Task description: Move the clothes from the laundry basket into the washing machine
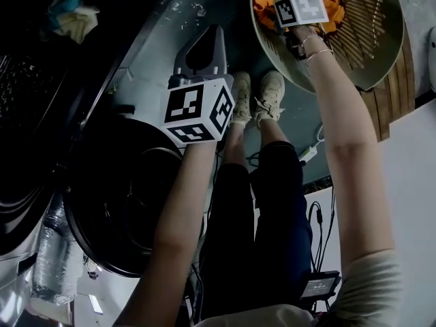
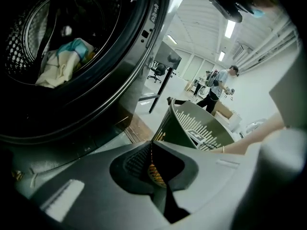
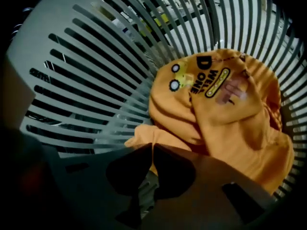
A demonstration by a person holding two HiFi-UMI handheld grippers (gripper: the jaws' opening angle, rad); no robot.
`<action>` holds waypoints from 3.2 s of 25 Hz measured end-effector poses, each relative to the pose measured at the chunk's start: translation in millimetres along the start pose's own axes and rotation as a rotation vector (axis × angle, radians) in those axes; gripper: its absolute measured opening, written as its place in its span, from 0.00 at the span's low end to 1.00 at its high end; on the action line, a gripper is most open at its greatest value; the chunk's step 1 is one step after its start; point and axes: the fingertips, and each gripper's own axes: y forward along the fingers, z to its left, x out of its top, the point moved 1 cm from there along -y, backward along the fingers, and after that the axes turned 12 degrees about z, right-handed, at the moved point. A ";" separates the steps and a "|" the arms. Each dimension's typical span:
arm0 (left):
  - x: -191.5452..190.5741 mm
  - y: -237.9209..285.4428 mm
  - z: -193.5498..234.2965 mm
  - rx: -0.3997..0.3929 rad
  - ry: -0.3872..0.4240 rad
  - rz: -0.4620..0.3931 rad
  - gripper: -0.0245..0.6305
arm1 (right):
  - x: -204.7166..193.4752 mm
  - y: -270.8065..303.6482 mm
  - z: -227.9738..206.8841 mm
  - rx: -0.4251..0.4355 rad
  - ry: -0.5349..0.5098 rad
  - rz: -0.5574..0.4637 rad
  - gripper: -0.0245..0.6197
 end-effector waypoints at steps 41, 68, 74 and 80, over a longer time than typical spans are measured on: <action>41.2 -169.5 -79.4 -0.119 0.210 -0.047 0.06 | -85.7 -276.2 166.5 0.196 0.002 -0.615 0.19; 33.5 -109.4 5.3 0.032 0.069 -0.044 0.06 | -49.1 -57.0 9.7 0.068 0.108 -0.042 0.40; 30.7 -106.8 -0.4 0.012 0.077 -0.017 0.06 | -41.3 -70.6 23.5 0.056 0.050 -0.066 0.06; 40.1 -104.9 -38.8 -0.096 0.116 0.010 0.07 | -28.2 -181.0 69.0 0.212 0.077 -0.403 0.06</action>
